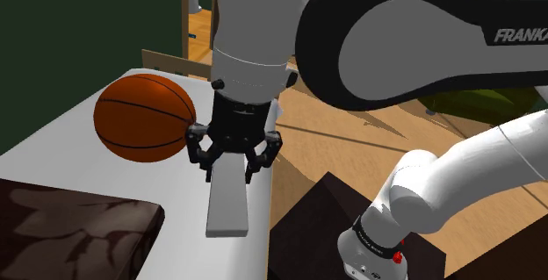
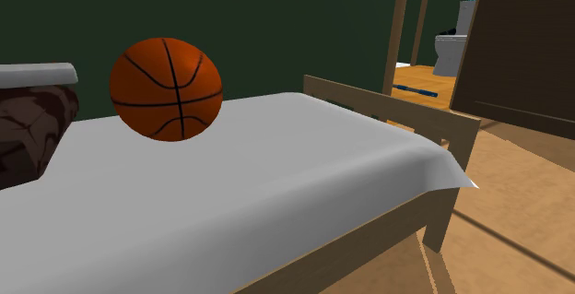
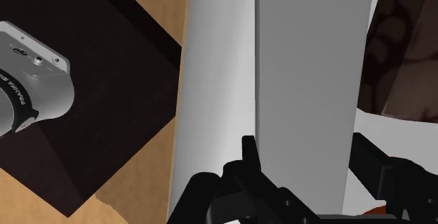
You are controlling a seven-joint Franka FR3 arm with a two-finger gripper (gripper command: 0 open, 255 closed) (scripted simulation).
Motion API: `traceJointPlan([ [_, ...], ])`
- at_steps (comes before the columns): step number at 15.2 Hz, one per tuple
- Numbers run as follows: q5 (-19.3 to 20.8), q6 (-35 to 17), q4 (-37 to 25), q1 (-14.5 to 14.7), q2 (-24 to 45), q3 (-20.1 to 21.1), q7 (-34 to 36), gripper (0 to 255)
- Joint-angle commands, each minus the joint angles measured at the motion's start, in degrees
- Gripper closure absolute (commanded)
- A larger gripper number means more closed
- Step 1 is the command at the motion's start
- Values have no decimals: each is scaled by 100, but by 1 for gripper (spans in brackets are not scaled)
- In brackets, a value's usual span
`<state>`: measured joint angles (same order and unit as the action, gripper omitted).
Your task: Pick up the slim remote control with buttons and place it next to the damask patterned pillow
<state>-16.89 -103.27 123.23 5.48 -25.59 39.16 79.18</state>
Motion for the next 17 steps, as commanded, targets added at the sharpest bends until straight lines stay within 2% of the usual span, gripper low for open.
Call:
traceJointPlan([
  [1,-27,-13,-144,48,101,263,330,255],
  [8,100,-62,-780,79,634,1277,1502,255],
  [17,89,-763,-176,71,742,1472,1515,255],
])
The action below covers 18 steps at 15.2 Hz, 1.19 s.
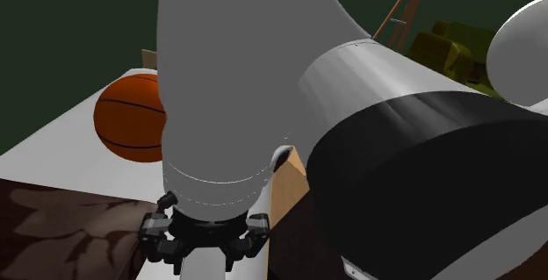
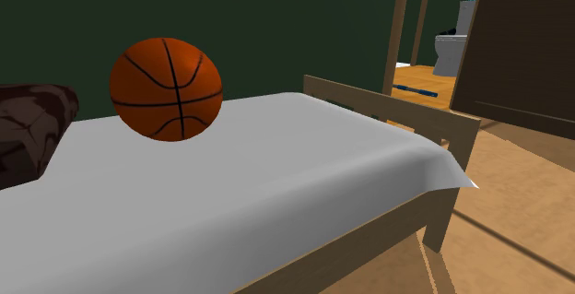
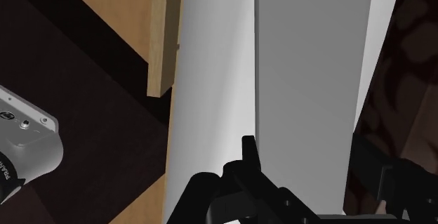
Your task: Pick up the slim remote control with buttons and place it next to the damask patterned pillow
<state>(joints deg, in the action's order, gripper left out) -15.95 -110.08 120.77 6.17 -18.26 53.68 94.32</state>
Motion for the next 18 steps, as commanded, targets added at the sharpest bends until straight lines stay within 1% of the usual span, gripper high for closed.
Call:
traceJointPlan([
  [1,0,-162,131,-3,30,46,7,255],
  [10,115,-900,634,-88,316,333,121,255],
  [18,401,-1589,1008,-246,741,658,353,255],
])
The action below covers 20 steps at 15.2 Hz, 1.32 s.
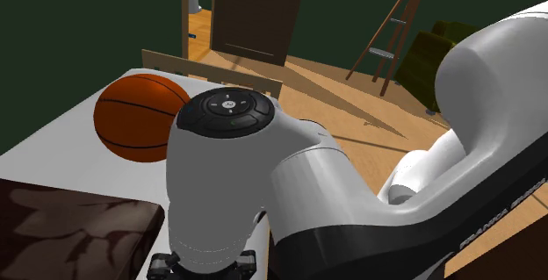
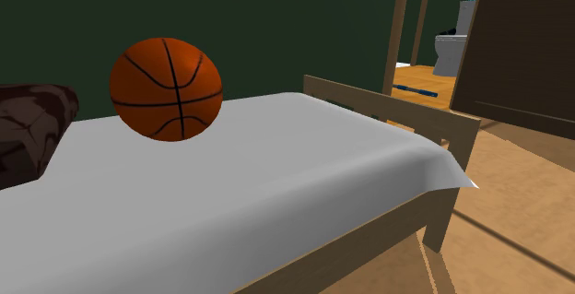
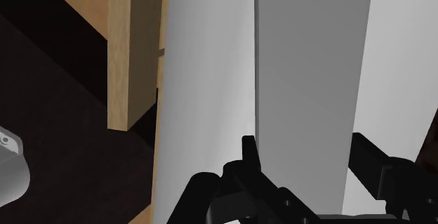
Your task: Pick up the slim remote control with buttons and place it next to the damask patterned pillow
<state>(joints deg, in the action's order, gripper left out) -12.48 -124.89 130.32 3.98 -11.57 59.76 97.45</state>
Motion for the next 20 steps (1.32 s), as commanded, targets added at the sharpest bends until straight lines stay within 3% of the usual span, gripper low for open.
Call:
traceJointPlan([
  [1,109,-196,95,-53,139,95,84,255],
  [9,866,-922,394,-290,874,450,648,255],
  [17,868,-922,394,-279,875,439,650,255],
  [18,868,-922,394,-279,875,439,650,0],
  [20,867,-922,394,-279,875,439,649,0],
])
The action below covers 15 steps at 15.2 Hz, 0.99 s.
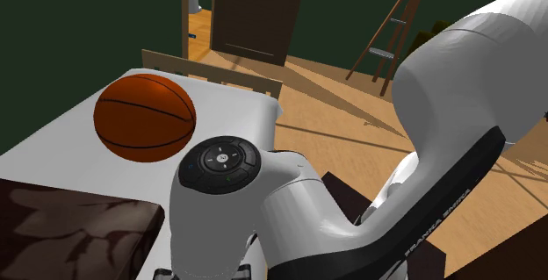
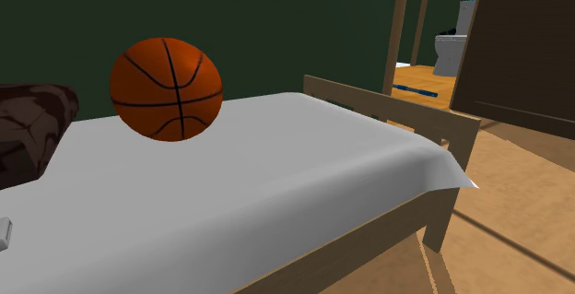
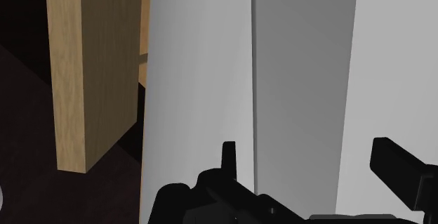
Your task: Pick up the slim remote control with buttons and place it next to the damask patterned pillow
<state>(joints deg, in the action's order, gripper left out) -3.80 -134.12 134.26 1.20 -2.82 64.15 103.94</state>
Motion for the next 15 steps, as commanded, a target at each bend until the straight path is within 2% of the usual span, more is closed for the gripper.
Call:
traceJointPlan([
  [1,0,0,0,0,0,0,0,0],
  [3,0,0,0,0,0,0,0,0],
  [5,-571,440,-162,81,-517,-147,-423,0],
  [7,-882,838,-333,206,-866,-355,-662,0],
  [15,-870,837,-333,229,-858,-377,-653,0],
])
